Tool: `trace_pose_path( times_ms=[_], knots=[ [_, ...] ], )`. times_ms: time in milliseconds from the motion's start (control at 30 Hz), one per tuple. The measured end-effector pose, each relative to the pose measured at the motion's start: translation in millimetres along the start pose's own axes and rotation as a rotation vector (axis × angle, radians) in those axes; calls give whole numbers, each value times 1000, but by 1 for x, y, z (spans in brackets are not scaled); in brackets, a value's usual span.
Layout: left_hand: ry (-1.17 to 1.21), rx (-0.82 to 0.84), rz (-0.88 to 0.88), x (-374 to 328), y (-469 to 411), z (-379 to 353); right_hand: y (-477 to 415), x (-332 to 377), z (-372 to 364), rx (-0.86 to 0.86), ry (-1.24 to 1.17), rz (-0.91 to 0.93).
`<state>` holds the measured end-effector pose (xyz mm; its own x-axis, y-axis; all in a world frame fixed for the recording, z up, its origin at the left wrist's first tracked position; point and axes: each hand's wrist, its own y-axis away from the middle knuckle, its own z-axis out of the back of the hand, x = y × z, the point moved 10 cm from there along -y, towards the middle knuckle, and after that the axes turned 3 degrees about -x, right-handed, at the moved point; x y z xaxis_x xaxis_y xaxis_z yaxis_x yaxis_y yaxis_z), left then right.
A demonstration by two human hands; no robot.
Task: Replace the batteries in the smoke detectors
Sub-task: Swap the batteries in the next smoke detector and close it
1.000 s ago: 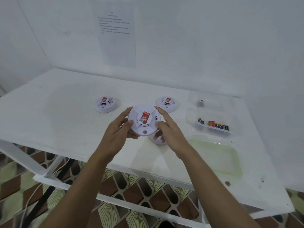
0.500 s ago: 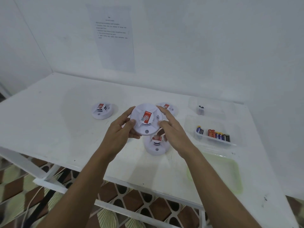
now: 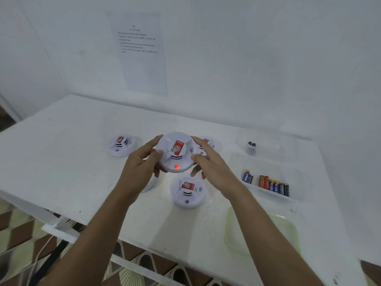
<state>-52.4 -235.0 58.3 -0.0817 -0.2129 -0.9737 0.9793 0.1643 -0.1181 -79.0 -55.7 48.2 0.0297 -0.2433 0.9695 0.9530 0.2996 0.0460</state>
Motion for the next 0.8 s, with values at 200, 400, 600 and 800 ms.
trace_pose_path(
  times_ms=[200, 400, 600, 800],
  knots=[
    [2, -46, 1, 3, 2, 0, -7, -7, -4, 37, 16, -3],
    [6, -91, 22, 11, 2, 5, -10, -9, -9, 66, 47, 3],
    [43, -87, 67, 21, 3, 6, -18, -11, -15, 61, 97, 6],
    [64, -159, 55, 21, -2, 22, -24, -11, -24, 48, 92, 10]
  ],
)
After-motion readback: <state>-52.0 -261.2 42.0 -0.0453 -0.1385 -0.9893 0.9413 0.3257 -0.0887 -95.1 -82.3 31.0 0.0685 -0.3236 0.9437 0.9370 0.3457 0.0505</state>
